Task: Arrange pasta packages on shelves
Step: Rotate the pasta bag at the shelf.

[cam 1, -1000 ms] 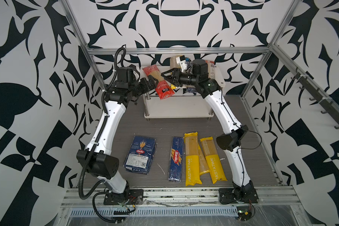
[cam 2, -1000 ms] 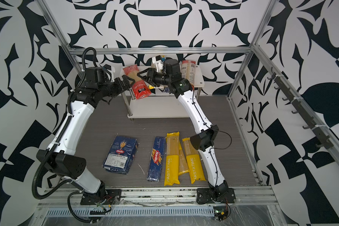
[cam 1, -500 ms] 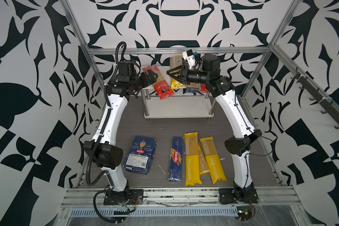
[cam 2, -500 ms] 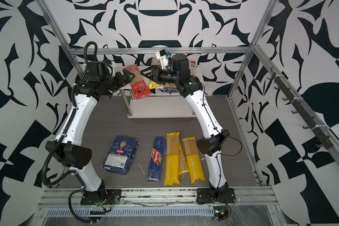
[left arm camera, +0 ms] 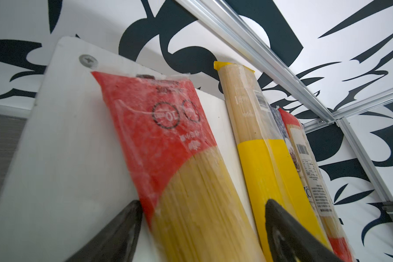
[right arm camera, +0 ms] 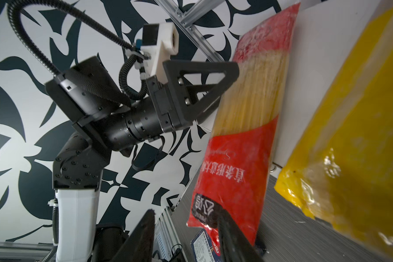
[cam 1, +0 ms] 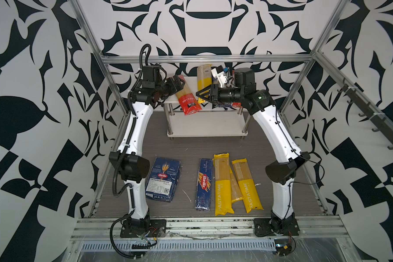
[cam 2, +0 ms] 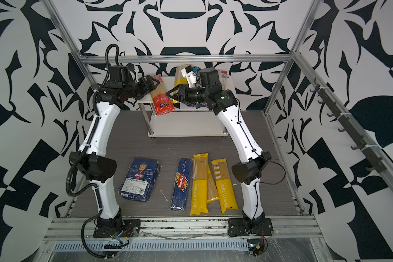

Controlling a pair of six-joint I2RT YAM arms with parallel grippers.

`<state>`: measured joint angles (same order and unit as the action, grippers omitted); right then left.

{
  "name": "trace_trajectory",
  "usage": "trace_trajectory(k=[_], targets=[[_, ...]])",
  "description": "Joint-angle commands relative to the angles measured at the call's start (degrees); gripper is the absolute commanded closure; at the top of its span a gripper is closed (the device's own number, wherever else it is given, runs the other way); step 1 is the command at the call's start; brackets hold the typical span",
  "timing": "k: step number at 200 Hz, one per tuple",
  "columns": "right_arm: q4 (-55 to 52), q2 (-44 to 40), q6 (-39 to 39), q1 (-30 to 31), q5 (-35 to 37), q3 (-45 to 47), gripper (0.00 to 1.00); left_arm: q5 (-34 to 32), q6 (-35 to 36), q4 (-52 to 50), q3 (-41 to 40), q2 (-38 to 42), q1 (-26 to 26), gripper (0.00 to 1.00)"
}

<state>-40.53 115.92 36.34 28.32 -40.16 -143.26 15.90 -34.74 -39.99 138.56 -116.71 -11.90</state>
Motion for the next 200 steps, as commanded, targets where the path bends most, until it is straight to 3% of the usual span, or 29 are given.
trace_trajectory(k=[1, 70, 118, 150, 200], targets=[[0.32, -5.47, -2.90, -0.28, 2.08, 2.19, 0.53, 1.85, -1.81, -0.74, 2.99, -3.26, 0.21, 0.19], [0.32, -13.76, -4.08, -1.68, 6.19, 10.86, 0.52, 5.21, -7.60, 5.95, 3.91, -7.54, 0.15, 0.26], [-2.95, -16.23, -5.57, -2.37, 8.55, 11.93, 0.52, 4.69, -9.00, 8.57, 4.17, -9.01, -0.14, 0.25], [-3.37, -18.35, -6.34, -3.00, 9.44, 13.89, 0.49, 0.91, -6.89, 8.79, 2.21, -5.27, 0.93, 0.10], [0.00, -21.26, -6.04, -3.88, 8.24, 19.84, 0.49, -4.17, 0.86, 6.08, -5.85, 7.11, 2.40, 0.07]])
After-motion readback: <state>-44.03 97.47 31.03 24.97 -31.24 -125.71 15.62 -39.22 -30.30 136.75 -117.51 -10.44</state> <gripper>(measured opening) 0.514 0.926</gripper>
